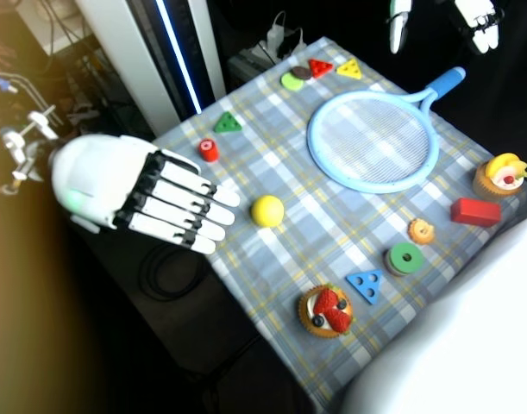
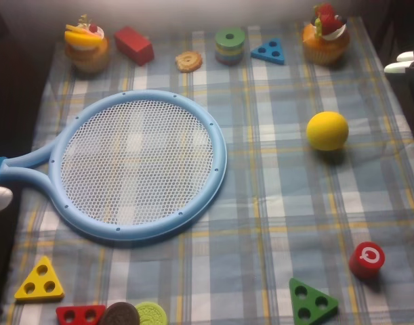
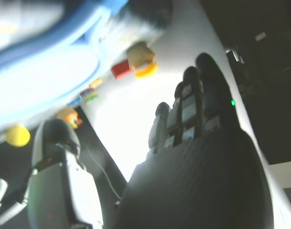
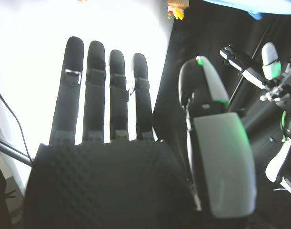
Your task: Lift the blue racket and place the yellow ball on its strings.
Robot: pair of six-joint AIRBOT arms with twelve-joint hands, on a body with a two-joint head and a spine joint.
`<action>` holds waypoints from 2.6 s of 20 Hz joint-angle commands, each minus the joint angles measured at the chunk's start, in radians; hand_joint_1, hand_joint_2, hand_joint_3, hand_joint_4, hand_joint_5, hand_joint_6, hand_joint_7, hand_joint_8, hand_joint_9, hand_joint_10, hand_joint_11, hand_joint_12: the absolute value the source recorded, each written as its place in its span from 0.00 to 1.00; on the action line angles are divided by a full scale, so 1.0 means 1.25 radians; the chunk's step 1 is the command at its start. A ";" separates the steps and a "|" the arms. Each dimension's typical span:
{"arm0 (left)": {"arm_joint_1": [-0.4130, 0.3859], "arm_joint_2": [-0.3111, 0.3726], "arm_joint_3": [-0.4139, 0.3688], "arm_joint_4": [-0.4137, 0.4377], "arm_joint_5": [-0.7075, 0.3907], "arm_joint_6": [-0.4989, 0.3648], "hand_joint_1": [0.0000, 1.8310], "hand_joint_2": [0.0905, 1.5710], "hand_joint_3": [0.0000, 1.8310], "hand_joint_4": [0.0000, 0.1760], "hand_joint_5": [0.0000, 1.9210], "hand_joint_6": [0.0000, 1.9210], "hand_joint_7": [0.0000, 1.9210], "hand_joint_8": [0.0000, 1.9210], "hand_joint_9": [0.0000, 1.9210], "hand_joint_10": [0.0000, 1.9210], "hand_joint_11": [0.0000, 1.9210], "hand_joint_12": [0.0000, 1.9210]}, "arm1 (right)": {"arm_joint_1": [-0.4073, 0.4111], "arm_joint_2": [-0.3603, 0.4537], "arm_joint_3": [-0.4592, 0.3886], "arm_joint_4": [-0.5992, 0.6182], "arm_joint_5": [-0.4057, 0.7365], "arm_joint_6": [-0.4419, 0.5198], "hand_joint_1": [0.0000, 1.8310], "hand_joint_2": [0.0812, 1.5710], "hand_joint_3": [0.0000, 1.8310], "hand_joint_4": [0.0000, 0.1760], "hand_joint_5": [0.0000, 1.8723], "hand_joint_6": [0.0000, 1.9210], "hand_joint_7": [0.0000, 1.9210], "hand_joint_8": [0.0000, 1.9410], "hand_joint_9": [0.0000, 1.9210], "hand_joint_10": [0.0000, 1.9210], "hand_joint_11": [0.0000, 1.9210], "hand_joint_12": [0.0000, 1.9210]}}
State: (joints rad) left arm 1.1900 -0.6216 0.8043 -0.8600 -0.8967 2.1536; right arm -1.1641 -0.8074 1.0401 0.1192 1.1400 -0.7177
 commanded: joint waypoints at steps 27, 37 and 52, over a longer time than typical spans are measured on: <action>-0.204 -0.204 0.278 -0.342 0.277 0.591 0.49 0.51 0.01 1.00 0.09 0.00 0.14 0.00 0.11 0.00 0.00 0.22 | 0.023 -0.039 0.035 -0.056 0.069 0.044 0.30 0.84 0.00 0.00 0.31 0.00 0.24 0.00 0.22 0.00 0.11 0.30; -0.193 -0.211 0.280 -0.361 0.269 0.591 0.53 0.72 0.01 0.99 0.44 0.62 0.38 0.41 0.34 0.47 0.12 0.69 | 0.023 -0.040 0.034 -0.063 0.069 0.056 0.35 0.83 0.00 0.00 0.33 0.00 0.26 0.00 0.23 0.00 0.12 0.30; -0.157 -0.138 0.178 -0.185 0.172 0.277 0.85 0.81 0.00 1.00 0.42 1.00 0.56 1.00 0.70 1.00 0.73 1.00 | 0.023 -0.039 0.032 -0.069 0.069 0.064 0.35 0.84 0.00 0.00 0.33 0.00 0.27 0.00 0.25 0.00 0.13 0.31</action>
State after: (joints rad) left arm 1.0008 -0.7933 1.0107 -1.1057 -0.5983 2.4977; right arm -1.1442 -0.8558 1.0779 0.0101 1.1057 -0.6445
